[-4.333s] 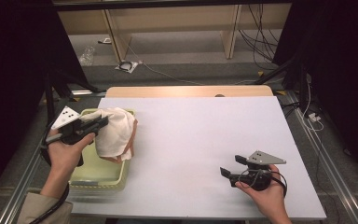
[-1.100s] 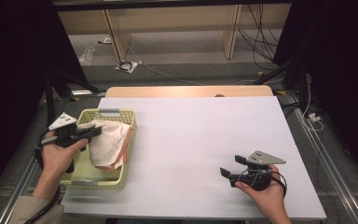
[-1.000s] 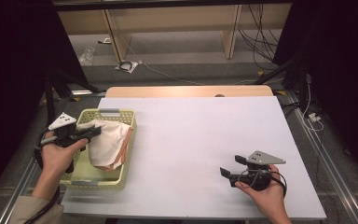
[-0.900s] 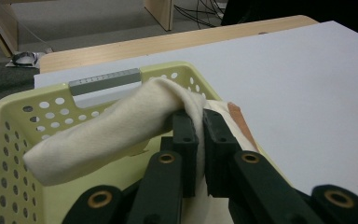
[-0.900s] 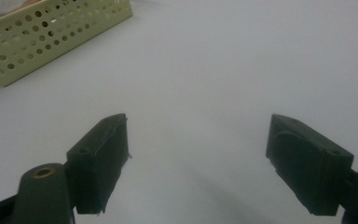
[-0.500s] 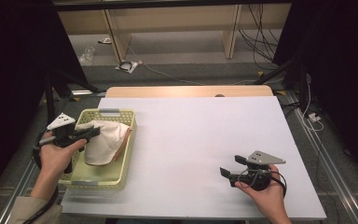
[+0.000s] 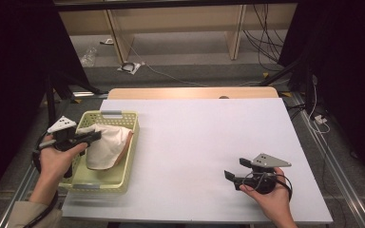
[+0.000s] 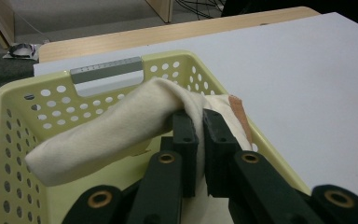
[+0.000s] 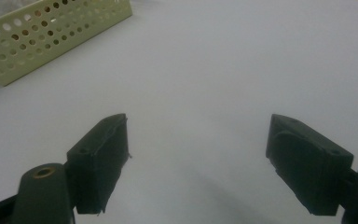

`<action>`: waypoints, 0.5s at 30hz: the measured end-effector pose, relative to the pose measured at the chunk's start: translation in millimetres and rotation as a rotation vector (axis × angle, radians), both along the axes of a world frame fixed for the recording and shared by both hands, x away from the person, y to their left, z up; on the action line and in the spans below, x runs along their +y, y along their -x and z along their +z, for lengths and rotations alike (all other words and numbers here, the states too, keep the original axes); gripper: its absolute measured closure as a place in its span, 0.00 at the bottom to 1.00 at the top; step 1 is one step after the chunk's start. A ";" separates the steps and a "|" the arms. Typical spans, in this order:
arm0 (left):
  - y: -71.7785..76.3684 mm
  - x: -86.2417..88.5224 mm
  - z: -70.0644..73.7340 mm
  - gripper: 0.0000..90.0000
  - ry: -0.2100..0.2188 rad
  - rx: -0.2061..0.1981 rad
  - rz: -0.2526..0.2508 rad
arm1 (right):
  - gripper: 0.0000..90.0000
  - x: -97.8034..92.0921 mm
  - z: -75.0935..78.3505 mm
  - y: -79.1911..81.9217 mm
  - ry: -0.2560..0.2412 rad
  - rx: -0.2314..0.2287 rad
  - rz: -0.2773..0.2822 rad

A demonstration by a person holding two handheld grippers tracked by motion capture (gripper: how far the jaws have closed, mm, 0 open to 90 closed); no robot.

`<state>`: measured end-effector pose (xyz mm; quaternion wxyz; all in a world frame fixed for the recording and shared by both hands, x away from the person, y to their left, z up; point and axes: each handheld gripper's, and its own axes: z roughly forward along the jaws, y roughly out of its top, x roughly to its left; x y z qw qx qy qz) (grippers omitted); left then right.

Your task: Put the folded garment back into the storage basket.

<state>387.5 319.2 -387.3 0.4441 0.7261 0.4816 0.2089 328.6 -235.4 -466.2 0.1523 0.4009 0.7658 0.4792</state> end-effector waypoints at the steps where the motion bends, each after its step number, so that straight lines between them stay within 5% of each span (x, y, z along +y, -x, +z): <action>1: 0.2 0.0 0.0 0.94 0.000 0.000 0.000 | 0.24 0.0 0.0 0.0 0.000 0.000 0.000; 15: 7.2 -3.1 4.2 0.94 -0.006 0.001 -0.019 | 0.24 0.4 -0.1 0.1 0.000 0.002 -0.001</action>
